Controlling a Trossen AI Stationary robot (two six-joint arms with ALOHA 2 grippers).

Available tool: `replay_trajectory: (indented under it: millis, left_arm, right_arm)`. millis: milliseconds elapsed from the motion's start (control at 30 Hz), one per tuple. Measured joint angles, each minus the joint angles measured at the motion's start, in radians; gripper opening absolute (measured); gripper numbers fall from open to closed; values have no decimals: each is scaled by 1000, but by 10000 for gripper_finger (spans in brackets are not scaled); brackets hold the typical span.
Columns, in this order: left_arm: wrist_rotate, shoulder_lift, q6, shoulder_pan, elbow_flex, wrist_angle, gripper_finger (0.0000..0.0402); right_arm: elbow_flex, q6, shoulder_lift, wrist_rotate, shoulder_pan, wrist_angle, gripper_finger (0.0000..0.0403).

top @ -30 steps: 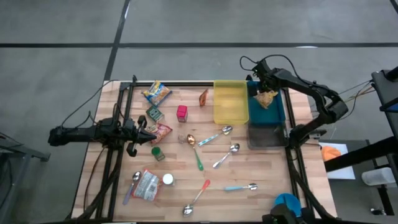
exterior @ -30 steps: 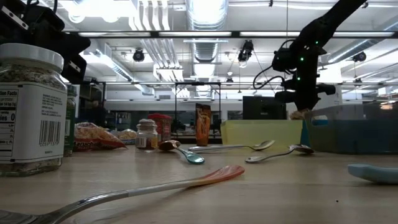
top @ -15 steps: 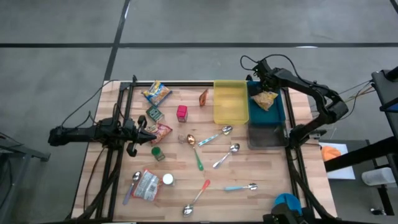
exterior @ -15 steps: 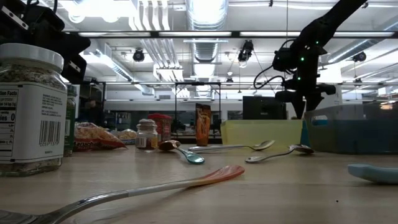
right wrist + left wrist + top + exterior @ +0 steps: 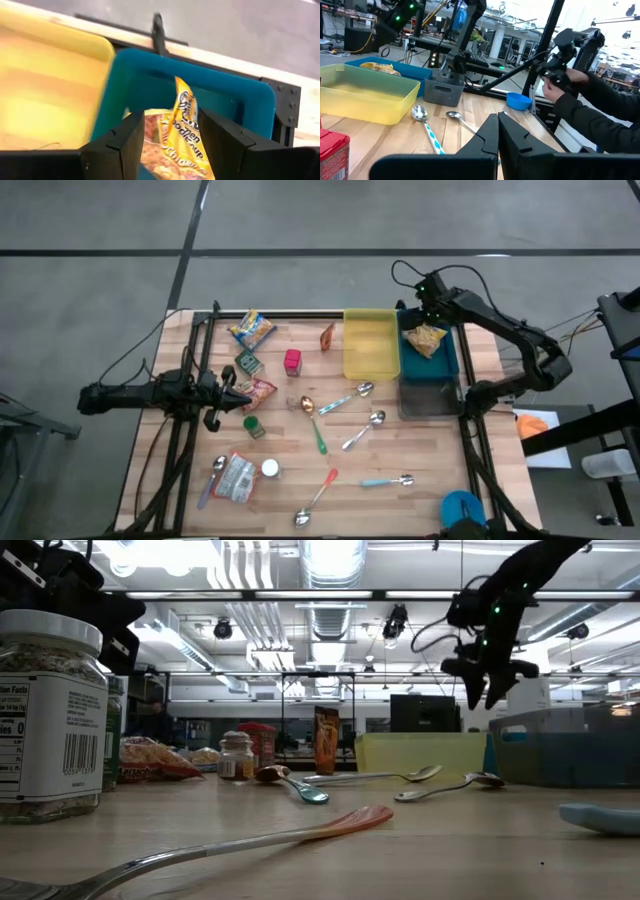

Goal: Pick & Place Food Item
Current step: Put the red noodle pack into the blue bin

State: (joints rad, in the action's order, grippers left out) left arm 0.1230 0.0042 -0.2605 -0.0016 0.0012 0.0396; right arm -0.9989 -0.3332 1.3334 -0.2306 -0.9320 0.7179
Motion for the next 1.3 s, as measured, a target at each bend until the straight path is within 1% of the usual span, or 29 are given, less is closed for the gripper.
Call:
replay_trajectory:
  millis: [267, 433, 533, 667, 800, 1000, 1233, 1300]
  left_arm:
    - [0, 0, 0, 0, 0, 0, 1]
    - [0, 0, 0, 0, 0, 0, 1]
    - [0, 0, 0, 0, 0, 0, 1]
    - [0, 0, 0, 0, 0, 0, 1]
    - [0, 0, 0, 0, 0, 0, 1]
    - [0, 0, 0, 0, 0, 0, 1]
    - [0, 0, 0, 0, 0, 0, 1]
    - [0, 0, 0, 0, 0, 0, 1]
  right_arm:
    - [0, -5, -153, 1, 126, -12, 183]
    - [3, -3, -237, -6, 249, -32, 183]
    - [35, 1, -298, -30, 335, -83, 183]
    - [130, 5, -399, -53, 440, -236, 183]
    - [261, 26, -497, -58, 518, -399, 183]
    - [442, 56, -643, -61, 591, -587, 183]
    - [553, 57, -809, -59, 600, -600, 183]
    - [572, 56, -845, -30, 603, -597, 183]
